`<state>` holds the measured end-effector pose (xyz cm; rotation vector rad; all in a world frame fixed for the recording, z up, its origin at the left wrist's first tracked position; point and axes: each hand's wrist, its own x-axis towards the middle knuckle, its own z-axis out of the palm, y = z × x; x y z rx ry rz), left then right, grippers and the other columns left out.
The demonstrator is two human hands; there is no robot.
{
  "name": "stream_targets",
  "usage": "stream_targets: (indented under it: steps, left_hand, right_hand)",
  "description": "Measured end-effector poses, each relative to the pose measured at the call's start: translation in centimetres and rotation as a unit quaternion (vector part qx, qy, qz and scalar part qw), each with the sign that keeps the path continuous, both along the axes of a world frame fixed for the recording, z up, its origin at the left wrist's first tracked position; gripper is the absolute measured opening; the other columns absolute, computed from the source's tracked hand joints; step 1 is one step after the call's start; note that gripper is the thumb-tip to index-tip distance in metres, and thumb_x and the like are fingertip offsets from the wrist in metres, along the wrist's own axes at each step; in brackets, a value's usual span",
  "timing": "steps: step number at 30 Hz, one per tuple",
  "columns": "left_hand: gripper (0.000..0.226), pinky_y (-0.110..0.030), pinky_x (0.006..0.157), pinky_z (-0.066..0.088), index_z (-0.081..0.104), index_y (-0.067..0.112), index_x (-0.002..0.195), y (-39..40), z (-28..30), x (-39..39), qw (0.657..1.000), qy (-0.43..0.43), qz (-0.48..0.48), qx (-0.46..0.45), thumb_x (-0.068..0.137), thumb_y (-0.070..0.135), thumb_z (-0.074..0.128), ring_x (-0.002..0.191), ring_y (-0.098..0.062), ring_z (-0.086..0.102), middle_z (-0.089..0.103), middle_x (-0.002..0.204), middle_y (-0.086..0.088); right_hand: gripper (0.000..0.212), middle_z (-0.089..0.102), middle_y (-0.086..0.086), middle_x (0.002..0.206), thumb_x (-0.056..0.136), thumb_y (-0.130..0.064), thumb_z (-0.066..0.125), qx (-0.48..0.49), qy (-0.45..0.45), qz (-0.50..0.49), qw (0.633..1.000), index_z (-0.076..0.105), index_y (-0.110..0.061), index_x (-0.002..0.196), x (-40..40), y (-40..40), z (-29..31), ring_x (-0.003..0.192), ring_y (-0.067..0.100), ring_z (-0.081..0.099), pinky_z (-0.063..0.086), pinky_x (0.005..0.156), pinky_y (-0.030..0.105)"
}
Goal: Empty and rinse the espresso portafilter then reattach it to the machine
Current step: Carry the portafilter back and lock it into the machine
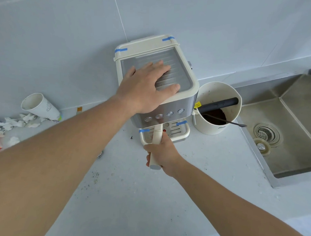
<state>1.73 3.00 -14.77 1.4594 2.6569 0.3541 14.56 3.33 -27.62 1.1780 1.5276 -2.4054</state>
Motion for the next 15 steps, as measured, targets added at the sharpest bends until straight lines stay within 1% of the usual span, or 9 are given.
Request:
stream_targets:
  steps: [3,5,9,12,15]
  left_hand:
    - [0.072,-0.047,0.121,0.006,0.031,0.040,0.148,-0.1,0.0,0.0,1.000,-0.001,-0.004,0.003,0.084,0.073,0.034,0.149,-0.008,0.013,0.021,0.162,0.014]
    - [0.071,-0.046,0.121,0.005,0.031,0.040,0.148,-0.1,-0.1,0.1,1.000,0.002,-0.007,0.001,0.084,0.073,0.035,0.149,-0.007,0.012,0.020,0.162,0.015]
    - [0.071,-0.045,0.121,0.004,0.030,0.041,0.148,-0.2,-0.1,-0.1,1.000,0.000,-0.003,0.002,0.085,0.072,0.035,0.149,-0.006,0.012,0.020,0.162,0.017]
    - [0.071,-0.045,0.121,0.004,0.031,0.041,0.148,-0.1,-0.1,-0.1,1.000,-0.006,-0.003,0.005,0.084,0.072,0.036,0.149,-0.006,0.012,0.021,0.161,0.017]
    - [0.071,-0.044,0.121,0.003,0.031,0.041,0.147,-0.1,0.0,0.0,1.000,-0.011,0.001,0.011,0.084,0.072,0.037,0.149,-0.005,0.013,0.021,0.161,0.017]
  right_hand:
    - [0.044,0.053,0.017,0.085,0.083,0.003,0.059,0.015,-0.012,0.046,0.999,0.046,-0.016,0.121,0.5,1.3,-0.1,0.058,0.026,0.053,0.054,0.055,0.037]
    - [0.041,0.052,0.016,0.084,0.084,0.004,0.058,0.015,-0.014,0.077,0.997,0.047,-0.016,0.118,1.0,2.2,0.0,0.060,0.027,0.053,0.054,0.056,0.038]
    - [0.034,0.051,0.014,0.081,0.085,0.005,0.056,0.015,-0.008,0.119,0.993,0.048,-0.022,0.104,1.6,3.6,0.2,0.060,0.026,0.052,0.053,0.058,0.038]
    - [0.033,0.050,0.013,0.077,0.084,0.007,0.056,0.004,0.002,0.133,0.991,0.048,-0.023,0.094,1.9,4.2,0.3,0.057,0.026,0.052,0.051,0.055,0.037]
    - [0.035,0.050,0.014,0.077,0.084,0.008,0.057,-0.009,0.007,0.139,0.990,0.050,-0.023,0.099,1.9,4.3,0.4,0.057,0.026,0.052,0.052,0.055,0.037]
